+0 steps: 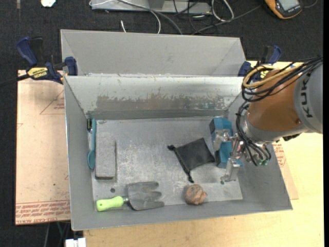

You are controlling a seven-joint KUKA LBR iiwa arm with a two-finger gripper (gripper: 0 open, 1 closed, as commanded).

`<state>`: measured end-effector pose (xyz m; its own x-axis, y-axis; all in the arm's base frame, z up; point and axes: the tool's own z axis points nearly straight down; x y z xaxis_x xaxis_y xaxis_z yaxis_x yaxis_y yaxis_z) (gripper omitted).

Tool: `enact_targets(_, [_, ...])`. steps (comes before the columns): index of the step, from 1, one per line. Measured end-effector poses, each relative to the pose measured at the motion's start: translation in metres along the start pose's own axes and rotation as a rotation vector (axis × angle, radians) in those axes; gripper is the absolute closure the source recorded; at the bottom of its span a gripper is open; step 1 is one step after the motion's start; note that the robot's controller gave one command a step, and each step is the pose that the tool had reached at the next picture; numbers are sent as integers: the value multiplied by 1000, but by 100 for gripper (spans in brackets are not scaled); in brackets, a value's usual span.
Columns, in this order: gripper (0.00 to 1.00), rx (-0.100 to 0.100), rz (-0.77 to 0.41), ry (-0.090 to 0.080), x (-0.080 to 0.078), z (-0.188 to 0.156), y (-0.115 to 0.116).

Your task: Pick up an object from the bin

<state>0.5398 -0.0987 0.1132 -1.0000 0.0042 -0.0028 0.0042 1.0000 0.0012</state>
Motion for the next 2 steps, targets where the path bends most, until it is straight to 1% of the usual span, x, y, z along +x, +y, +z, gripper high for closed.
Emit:
enact_targets(1, [0, 2, 43, -3, -67, 14, 14])
enact_targets(2, [0, -2, 87, 1, -70, 39, 67])
